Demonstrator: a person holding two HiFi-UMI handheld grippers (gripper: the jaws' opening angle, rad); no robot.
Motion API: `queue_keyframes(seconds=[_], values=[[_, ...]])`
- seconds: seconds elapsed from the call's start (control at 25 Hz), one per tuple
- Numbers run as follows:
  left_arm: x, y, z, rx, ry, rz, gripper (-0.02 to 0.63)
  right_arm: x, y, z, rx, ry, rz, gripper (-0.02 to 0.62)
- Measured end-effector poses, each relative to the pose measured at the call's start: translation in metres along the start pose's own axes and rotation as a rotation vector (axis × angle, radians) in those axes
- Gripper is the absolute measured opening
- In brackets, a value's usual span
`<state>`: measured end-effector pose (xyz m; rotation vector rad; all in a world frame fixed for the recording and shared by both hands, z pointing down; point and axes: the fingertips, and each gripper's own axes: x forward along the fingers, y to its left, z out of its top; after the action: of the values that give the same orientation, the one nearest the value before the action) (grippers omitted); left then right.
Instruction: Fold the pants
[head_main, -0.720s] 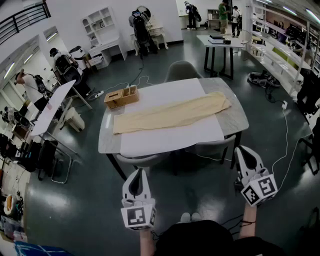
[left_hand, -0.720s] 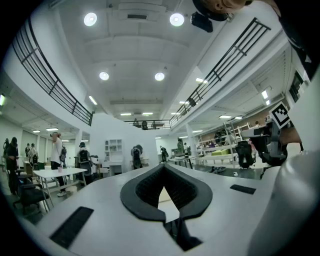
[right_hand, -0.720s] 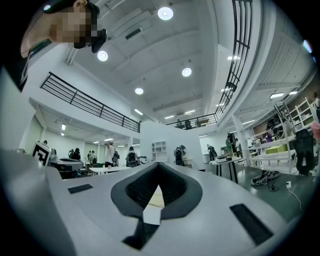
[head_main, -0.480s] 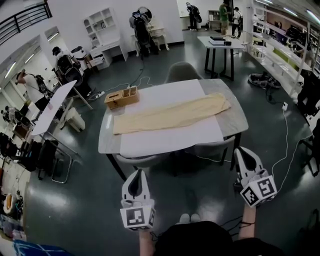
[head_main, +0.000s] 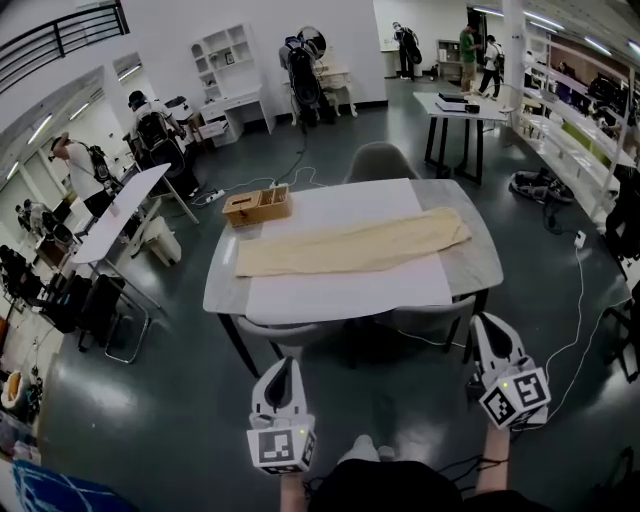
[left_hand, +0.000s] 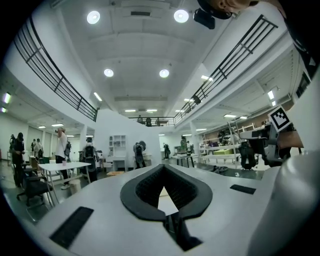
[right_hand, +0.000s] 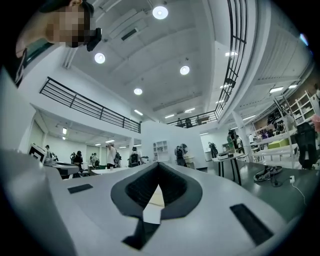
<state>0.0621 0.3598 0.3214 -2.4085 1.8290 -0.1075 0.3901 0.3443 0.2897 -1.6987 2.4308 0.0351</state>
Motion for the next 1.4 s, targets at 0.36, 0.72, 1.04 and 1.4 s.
queue_keyframes(seconds=[0.36,0.72,1.04,1.4], values=[[0.017,0.001,-0.006,0.003,0.024,0.014,0.008,0.018,-0.013,-0.006,0.076,-0.024,0.025,0.015],[0.065,0.012,-0.013,-0.018,0.033,0.009,0.008,0.061,-0.033,-0.02,0.05,0.014,-0.001,0.015],[0.137,0.037,-0.018,-0.033,0.025,-0.012,0.008,0.124,-0.052,-0.035,0.067,0.014,-0.017,0.015],[0.218,0.061,-0.029,-0.059,0.035,-0.071,0.008,0.194,-0.063,-0.045,0.04,0.042,-0.041,0.015]])
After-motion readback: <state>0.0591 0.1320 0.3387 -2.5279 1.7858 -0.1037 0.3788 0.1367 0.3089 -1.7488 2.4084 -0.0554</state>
